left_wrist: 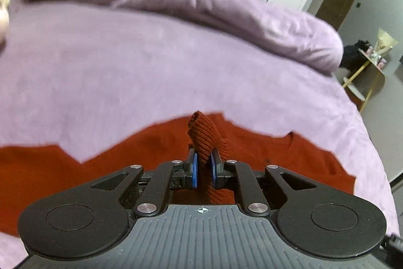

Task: Fold small clothes
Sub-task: 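Fold the held sleeve across the cardigan body with the left tool, release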

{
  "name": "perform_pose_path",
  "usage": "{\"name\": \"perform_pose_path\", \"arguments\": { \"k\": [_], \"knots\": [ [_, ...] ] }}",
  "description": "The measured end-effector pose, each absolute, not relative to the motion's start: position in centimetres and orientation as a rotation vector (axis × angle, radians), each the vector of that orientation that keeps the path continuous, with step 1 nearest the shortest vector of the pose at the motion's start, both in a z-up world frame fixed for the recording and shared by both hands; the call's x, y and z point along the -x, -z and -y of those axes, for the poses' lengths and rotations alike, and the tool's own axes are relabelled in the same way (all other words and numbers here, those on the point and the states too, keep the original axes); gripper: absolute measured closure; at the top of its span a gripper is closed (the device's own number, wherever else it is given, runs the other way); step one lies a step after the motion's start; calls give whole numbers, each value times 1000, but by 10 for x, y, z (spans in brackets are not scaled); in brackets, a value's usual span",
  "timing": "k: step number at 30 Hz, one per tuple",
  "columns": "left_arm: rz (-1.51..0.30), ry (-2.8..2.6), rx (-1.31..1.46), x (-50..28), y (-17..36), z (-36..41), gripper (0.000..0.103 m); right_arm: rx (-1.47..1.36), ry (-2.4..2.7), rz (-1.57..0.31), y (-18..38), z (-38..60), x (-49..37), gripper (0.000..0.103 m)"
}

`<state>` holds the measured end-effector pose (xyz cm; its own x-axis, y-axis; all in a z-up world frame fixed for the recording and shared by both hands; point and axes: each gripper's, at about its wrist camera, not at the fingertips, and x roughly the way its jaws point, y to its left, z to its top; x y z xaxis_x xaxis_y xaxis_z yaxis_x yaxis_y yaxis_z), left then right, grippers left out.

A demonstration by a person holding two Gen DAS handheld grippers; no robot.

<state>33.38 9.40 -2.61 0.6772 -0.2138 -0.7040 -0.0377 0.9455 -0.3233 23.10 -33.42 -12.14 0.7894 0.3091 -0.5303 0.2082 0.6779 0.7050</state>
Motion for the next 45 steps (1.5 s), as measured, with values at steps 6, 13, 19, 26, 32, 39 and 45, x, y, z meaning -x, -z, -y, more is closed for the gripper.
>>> {"name": "perform_pose_path", "arguments": {
  "k": [6, 13, 19, 26, 32, 39, 45],
  "knots": [
    [-903, 81, 365, -340, 65, -110, 90, -775, -26, -702, 118, 331, -245, 61],
    [-924, 112, 455, -337, 69, -126, 90, -609, 25, -730, 111, 331, -276, 47],
    [-908, 153, 401, -334, 59, -122, 90, -400, 17, -755, 106, 310, -297, 96],
    [-962, 113, 294, -346, 75, -96, 89, -251, 142, -737, 101, 319, -292, 95],
    [-966, 128, 308, -333, 73, -101, 72, -163, 93, -638, 78, 296, -260, 93],
    [-972, 146, 317, -332, 71, -98, 72, -70, -21, -768, 112, 255, -265, 93],
    [-1017, 98, 243, -338, 87, -80, 72, -29, -13, -741, 124, 253, -259, 93]
  ]
}}
